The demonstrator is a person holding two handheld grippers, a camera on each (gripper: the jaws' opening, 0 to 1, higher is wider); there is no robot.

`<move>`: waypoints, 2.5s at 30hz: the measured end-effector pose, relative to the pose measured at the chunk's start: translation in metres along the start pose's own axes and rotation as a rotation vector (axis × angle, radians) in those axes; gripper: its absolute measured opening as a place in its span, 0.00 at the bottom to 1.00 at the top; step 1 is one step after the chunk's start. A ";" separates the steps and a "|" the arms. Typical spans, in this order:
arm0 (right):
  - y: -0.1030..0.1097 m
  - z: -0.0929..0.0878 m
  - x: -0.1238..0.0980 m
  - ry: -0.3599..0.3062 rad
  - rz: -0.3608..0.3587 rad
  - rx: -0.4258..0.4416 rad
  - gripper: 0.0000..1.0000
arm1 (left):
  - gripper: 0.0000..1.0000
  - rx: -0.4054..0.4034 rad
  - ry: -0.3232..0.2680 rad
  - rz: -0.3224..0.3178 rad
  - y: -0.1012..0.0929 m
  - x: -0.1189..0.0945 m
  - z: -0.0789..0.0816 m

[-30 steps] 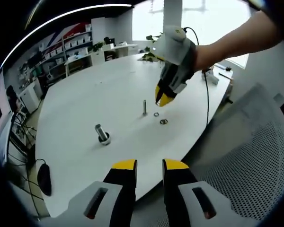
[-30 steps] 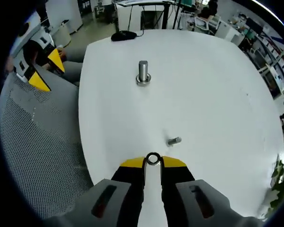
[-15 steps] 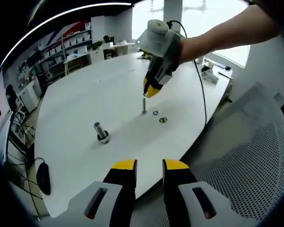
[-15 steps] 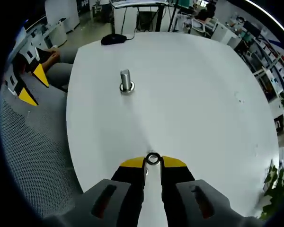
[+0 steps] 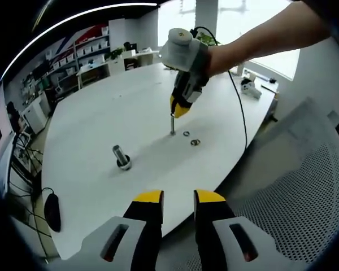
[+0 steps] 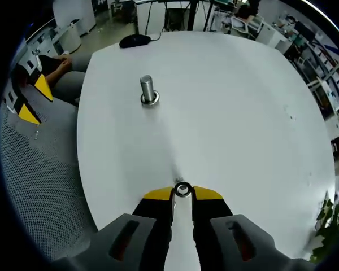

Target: Place the washer onto the threaded stud by aligning its center hole with the stud, sliding it down to the base, and recovering from edge contact or off-axis alignment until the washer reaches the visible bottom stop.

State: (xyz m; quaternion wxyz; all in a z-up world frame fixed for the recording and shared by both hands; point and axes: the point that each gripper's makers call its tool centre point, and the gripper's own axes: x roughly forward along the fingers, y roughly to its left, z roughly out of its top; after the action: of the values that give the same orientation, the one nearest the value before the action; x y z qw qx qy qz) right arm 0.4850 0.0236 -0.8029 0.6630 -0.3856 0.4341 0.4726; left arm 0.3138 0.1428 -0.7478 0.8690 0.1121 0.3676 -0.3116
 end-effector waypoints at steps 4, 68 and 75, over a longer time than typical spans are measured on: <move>0.000 0.000 0.005 0.008 0.006 0.004 0.14 | 0.19 0.002 0.006 0.001 0.000 0.000 -0.001; 0.021 -0.058 0.047 0.113 0.093 0.056 0.18 | 0.18 -0.021 0.051 0.027 0.006 0.002 -0.010; 0.021 -0.057 0.048 0.080 0.083 0.027 0.18 | 0.18 -0.020 0.052 0.026 0.006 0.002 -0.010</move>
State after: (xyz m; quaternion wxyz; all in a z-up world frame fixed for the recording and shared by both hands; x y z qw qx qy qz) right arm 0.4610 -0.0099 -0.8688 0.6300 -0.3770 0.4821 0.4780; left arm 0.3127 0.1513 -0.7565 0.8641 0.1162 0.3918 -0.2937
